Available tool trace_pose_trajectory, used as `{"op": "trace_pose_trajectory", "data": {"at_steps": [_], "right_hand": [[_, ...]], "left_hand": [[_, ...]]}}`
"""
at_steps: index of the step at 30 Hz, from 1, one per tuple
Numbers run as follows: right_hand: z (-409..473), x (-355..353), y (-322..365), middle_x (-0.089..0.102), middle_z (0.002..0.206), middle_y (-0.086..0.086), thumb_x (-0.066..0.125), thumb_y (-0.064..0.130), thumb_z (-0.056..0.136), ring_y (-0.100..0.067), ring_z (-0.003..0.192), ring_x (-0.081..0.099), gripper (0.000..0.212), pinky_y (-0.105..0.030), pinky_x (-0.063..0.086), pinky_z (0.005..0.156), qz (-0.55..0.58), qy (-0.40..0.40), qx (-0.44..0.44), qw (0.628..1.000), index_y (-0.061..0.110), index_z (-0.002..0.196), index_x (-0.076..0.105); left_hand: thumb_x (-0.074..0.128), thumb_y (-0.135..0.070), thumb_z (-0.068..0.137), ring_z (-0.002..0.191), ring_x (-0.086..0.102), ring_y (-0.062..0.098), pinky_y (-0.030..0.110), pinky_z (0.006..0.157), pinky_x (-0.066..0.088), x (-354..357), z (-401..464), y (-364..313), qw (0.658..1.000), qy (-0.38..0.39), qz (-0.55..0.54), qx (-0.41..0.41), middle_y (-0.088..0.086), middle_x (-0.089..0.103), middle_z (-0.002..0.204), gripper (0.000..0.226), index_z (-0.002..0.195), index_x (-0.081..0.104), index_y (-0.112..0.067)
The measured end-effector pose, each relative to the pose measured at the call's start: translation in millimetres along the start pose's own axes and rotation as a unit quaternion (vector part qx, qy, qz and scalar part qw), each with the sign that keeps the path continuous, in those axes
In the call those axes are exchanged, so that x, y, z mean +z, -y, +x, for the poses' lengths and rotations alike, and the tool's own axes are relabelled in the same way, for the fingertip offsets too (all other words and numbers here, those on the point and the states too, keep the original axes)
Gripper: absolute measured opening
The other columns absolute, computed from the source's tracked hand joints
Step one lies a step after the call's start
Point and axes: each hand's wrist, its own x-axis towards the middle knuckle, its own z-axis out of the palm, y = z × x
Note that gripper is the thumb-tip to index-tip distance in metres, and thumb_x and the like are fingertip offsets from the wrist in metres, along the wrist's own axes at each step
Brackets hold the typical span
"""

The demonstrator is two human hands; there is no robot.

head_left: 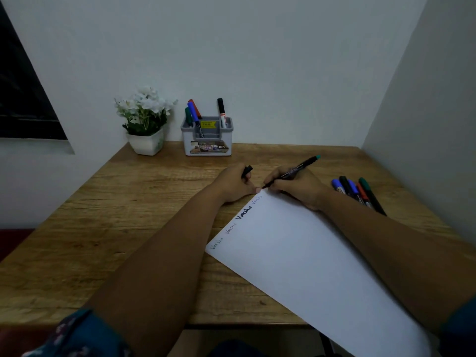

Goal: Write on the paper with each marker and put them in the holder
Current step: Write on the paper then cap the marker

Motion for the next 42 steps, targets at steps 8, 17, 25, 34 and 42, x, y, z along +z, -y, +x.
{"op": "trace_pose_trajectory", "data": {"at_steps": [8,17,25,34,42], "right_hand": [[2.8,3.7,-3.8,0.074,0.082,-0.002,0.069,0.012,0.081,-0.020,0.083,0.069,0.013,-0.045,0.057,0.084,-0.115,0.002,-0.072,0.991,0.022,0.078,0.076],[3.0,2.9,-2.1,0.075,0.086,0.001,0.069,0.013,0.083,-0.014,0.087,0.068,0.009,-0.038,0.055,0.086,-0.120,0.003,-0.056,0.991,0.019,0.082,0.076],[4.6,1.9,-2.5,0.074,0.083,0.000,0.068,0.011,0.083,-0.010,0.081,0.067,0.010,-0.035,0.053,0.084,-0.105,-0.009,-0.056,0.993,0.017,0.080,0.074],[4.6,0.6,-3.6,0.074,0.083,-0.001,0.067,0.011,0.083,-0.013,0.084,0.068,0.011,-0.038,0.054,0.084,-0.113,-0.020,-0.055,0.992,0.017,0.079,0.075],[4.2,0.9,-1.6,0.074,0.084,-0.001,0.070,0.012,0.082,-0.016,0.085,0.068,0.007,-0.035,0.054,0.082,-0.143,-0.008,-0.060,0.988,0.017,0.081,0.075]], "left_hand": [[0.077,-0.019,0.080,0.099,0.064,0.024,0.043,0.090,0.052,0.8,4.1,2.1,1.000,-0.002,-0.005,-0.002,0.004,0.064,0.096,0.029,0.085,0.049,-0.024],[0.079,-0.021,0.078,0.096,0.065,0.022,0.042,0.090,0.052,0.0,1.8,-0.8,1.000,-0.001,-0.003,-0.007,0.006,0.067,0.099,0.032,0.085,0.048,-0.025],[0.080,-0.022,0.077,0.098,0.064,0.023,0.040,0.090,0.052,-0.2,0.6,-2.5,1.000,0.000,-0.008,-0.012,0.006,0.066,0.102,0.033,0.086,0.048,-0.024],[0.080,-0.023,0.077,0.098,0.064,0.024,0.043,0.092,0.051,-0.5,-0.2,-3.1,1.000,-0.004,-0.009,-0.016,0.007,0.066,0.102,0.033,0.084,0.047,-0.026],[0.081,-0.023,0.076,0.098,0.064,0.024,0.041,0.089,0.052,-0.1,-0.3,-2.6,1.000,0.000,-0.014,-0.017,0.009,0.067,0.103,0.034,0.091,0.050,-0.020]]}}
